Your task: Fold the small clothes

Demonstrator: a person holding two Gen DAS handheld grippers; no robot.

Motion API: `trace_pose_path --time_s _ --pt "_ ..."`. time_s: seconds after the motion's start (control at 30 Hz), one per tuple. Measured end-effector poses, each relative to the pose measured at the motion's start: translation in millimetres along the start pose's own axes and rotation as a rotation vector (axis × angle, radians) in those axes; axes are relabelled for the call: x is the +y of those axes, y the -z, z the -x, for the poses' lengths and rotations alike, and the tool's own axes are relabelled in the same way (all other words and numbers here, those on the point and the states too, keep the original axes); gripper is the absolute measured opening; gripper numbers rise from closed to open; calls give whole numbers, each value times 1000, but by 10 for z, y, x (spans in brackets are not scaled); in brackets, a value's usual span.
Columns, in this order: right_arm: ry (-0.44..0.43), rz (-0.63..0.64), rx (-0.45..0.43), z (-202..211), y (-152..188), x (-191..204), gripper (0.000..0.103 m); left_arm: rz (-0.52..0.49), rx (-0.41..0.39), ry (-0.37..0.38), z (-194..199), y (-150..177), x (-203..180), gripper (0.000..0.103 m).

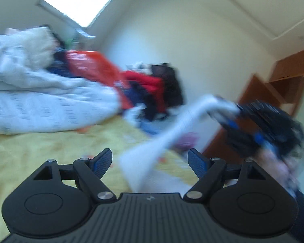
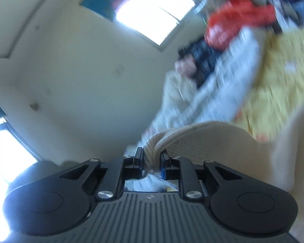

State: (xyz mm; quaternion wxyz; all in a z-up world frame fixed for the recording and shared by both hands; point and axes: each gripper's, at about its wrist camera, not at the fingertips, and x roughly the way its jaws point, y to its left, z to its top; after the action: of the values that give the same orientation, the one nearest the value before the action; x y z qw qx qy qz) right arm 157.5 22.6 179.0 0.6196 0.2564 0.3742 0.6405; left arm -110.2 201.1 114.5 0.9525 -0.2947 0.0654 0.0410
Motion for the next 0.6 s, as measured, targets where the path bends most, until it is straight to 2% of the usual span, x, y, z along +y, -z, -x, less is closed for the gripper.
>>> trace_pose_path --time_s 0.03,0.1,0.17,0.27,0.33,0.4,0.47,0.6 --pt "-9 11 -22 60 -128 63 20 -18 15 40 -40 56 -100 82" --pt "-21 32 -59 206 -339 159 20 -70 63 60 -189 183 -286 82" --pt "-23 62 -95 371 -481 265 20 -103 116 36 -403 320 -406 82" --pt "-25 92 -145 659 -605 383 20 -58 189 6 -733 480 -464 82" --pt "-15 108 -176 872 -633 421 20 -68 188 -37 -882 548 -494 82" --pt "7 130 -203 1131 -607 408 20 -84 180 -98 -986 571 -486 82" --pt "35 128 -228 1463 -504 299 20 -51 177 -113 -981 564 -388 82" --pt "168 32 -263 2193 -131 -298 20 -40 182 -139 -892 519 -208 82"
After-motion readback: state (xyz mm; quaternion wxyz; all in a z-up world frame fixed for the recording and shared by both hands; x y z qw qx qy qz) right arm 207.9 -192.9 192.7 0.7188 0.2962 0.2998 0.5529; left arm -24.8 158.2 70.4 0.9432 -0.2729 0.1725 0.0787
